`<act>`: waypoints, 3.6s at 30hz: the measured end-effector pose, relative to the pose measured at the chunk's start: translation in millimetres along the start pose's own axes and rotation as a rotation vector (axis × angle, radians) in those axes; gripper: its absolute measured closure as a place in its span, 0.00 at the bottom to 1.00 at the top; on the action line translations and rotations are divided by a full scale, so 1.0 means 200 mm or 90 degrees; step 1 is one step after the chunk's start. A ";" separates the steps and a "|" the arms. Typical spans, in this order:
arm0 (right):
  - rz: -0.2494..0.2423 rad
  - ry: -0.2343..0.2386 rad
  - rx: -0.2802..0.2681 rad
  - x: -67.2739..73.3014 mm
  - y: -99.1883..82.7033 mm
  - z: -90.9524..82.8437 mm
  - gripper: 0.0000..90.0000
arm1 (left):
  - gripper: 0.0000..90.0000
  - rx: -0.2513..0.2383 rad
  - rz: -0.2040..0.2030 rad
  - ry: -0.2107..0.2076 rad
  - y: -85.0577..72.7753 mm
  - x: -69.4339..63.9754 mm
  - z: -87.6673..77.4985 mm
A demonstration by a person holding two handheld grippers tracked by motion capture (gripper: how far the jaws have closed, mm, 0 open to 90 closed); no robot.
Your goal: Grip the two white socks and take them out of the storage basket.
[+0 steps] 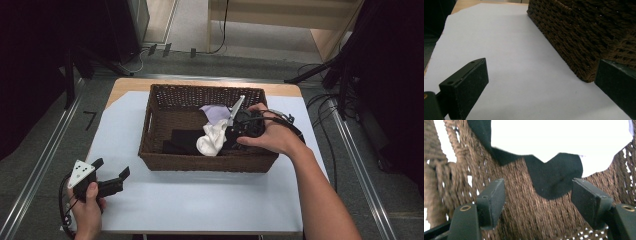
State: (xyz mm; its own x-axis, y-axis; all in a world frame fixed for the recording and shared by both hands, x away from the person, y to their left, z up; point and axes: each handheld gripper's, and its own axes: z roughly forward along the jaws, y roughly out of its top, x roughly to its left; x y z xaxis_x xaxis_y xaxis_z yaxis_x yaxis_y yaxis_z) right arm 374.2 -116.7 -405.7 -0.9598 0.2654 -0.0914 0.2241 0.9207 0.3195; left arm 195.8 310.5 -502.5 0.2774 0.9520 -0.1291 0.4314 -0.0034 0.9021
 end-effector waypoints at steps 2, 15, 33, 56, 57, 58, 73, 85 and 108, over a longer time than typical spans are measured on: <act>-0.007 0.002 -0.003 0.01 0.02 0.02 0.31 | 0.00 0.000 0.000 0.000 0.00 0.00 0.00; -0.004 0.016 -0.016 0.07 0.19 0.13 0.29 | 0.01 0.001 0.001 -0.003 0.00 0.00 0.00; 0.066 -0.026 0.051 0.06 0.30 0.36 0.01 | 0.01 0.005 0.000 -0.007 0.00 0.00 0.00; 0.071 -0.027 -0.001 0.02 0.24 0.28 0.82 | 0.01 0.005 -0.001 -0.008 0.00 0.00 0.00; 0.071 -0.027 -0.001 0.02 0.24 0.28 0.82 | 0.01 0.004 -0.002 -0.008 0.00 0.00 0.00; 0.072 -0.023 -0.008 0.01 0.24 0.27 0.82 | 0.01 0.005 -0.002 -0.008 0.00 0.00 0.00; 0.141 -0.067 0.016 -0.03 0.20 0.34 0.23 | 0.01 0.006 -0.001 -0.009 0.00 0.00 0.00; 0.116 -0.017 0.006 -0.03 0.19 0.36 0.52 | 0.01 0.007 0.000 -0.012 0.00 0.00 0.00; 0.090 -0.033 -0.039 -0.01 0.19 0.14 0.80 | 0.01 0.008 -0.003 -0.010 0.00 0.00 0.01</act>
State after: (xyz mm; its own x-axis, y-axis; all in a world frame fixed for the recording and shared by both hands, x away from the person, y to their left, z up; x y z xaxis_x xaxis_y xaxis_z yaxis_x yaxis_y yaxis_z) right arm 389.5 -74.0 -420.6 -0.9093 0.4064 -0.0894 0.3437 0.8546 0.3893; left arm 197.3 310.8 -502.8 0.2885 0.9472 -0.1402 0.4433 -0.0024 0.8963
